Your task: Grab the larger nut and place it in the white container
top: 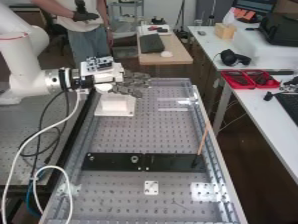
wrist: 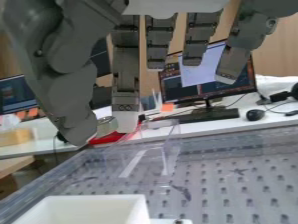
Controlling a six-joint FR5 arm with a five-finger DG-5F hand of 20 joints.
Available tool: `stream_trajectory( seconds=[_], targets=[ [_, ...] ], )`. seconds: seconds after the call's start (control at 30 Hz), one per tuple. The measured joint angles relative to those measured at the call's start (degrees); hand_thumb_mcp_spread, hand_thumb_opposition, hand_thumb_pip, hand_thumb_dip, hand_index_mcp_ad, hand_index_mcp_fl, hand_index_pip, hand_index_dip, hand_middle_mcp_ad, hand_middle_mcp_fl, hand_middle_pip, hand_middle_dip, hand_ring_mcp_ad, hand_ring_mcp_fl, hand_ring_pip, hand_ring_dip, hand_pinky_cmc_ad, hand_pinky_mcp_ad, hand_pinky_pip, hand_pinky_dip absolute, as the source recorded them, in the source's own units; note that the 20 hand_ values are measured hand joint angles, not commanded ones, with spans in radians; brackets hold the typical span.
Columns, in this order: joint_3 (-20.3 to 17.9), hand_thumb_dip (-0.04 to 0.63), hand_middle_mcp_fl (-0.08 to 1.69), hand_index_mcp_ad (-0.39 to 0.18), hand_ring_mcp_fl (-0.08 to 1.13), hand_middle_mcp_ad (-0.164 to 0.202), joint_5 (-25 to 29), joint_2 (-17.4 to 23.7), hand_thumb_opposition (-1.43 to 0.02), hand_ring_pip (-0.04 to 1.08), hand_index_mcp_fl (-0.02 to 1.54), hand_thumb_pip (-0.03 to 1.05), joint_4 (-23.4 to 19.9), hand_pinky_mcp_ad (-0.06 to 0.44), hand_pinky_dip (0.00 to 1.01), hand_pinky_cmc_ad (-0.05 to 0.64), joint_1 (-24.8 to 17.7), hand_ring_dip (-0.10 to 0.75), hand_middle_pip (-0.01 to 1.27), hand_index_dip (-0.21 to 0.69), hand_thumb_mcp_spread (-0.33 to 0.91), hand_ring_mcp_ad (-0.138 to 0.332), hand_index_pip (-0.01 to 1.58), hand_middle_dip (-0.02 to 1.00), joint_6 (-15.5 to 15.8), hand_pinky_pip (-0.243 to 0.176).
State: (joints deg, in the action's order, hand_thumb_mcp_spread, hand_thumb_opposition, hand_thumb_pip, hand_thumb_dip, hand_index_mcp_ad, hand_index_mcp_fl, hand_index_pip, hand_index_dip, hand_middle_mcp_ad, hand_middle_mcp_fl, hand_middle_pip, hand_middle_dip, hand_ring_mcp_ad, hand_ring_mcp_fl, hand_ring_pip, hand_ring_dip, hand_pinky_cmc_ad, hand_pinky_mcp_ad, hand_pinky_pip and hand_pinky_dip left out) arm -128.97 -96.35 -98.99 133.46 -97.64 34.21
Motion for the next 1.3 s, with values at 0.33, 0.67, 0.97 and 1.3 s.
stream_trajectory(
  seconds=[0.33,0.67,0.97,1.3],
  targets=[
    [0.38,0.201,0.04,-0.077,0.00,0.010,-8.41,-1.51,-0.82,0.15,0.36,0.68,2.15,0.253,0.64,0.307,0.53,0.136,0.13,0.063,0.35,0.126,1.53,0.23,2.84,-0.106],
    [0.93,0.201,0.04,-0.080,0.00,0.012,-6.49,-4.29,-0.83,0.15,0.36,0.68,4.32,0.246,0.64,0.307,-0.95,0.141,0.13,0.019,0.35,0.126,1.52,0.24,2.70,-0.106],
    [1.83,0.202,0.00,-0.220,0.00,0.012,-3.43,-3.77,-0.83,0.19,0.10,0.77,8.21,0.244,0.73,0.307,-1.99,0.140,0.13,-0.047,0.36,0.126,1.38,0.23,2.90,-0.105],
    [2.35,0.202,0.00,-0.202,0.00,0.012,0.07,-0.12,-0.82,0.20,-0.01,0.80,8.93,0.246,0.80,0.309,-0.92,0.138,0.13,-0.197,0.33,0.126,1.13,0.23,1.79,-0.108]
  ],
)
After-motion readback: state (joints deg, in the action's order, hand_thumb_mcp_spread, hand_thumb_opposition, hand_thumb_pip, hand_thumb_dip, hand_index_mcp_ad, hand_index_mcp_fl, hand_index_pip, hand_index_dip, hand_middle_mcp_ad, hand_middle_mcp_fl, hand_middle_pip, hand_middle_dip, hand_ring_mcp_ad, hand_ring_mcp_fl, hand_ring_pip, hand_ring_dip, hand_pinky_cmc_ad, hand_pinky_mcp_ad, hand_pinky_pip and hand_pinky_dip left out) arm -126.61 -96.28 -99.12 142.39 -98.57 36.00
